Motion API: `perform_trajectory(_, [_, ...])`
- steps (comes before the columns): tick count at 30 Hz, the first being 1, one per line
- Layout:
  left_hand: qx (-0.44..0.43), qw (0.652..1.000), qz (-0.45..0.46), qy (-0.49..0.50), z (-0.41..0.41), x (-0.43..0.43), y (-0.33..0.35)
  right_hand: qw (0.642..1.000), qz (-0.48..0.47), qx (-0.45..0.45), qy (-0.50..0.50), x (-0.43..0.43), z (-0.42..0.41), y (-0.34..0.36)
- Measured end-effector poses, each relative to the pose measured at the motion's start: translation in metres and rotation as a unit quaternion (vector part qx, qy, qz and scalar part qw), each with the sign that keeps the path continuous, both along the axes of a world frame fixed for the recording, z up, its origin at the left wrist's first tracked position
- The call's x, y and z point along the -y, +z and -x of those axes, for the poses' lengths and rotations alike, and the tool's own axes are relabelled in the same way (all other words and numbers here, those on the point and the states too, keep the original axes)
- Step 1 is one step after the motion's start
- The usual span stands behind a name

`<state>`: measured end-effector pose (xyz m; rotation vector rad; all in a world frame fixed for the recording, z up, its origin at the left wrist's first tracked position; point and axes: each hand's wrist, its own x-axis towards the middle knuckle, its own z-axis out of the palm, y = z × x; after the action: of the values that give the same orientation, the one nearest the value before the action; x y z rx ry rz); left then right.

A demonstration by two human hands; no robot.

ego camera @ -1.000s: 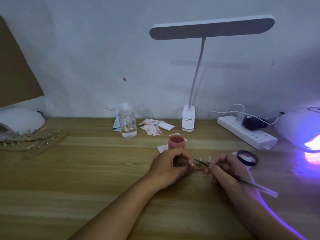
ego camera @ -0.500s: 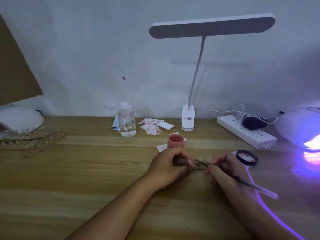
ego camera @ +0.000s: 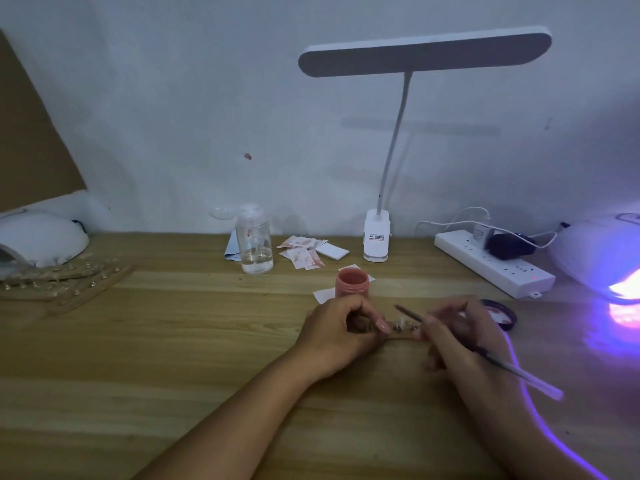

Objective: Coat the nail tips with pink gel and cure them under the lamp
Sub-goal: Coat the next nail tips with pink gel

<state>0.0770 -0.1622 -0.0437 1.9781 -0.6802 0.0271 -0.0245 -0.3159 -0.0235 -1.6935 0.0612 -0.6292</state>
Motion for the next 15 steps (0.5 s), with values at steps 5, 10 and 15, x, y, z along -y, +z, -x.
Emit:
perform_trajectory(5, [0.006,1.000,-0.004,0.008,0.002,0.001,0.002,0.946,0.294,0.086,-0.105,0.003,0.003,0.005])
perform_trajectory(10, [0.047,0.999,-0.021,0.018,0.006,0.002,0.002,0.867,0.476,0.104,-0.102,-0.002,0.001,0.002])
perform_trajectory(15, [0.154,0.986,-0.063,0.025,0.008,0.002,0.002,0.871,0.471,0.092,-0.108,0.001,-0.006,-0.006])
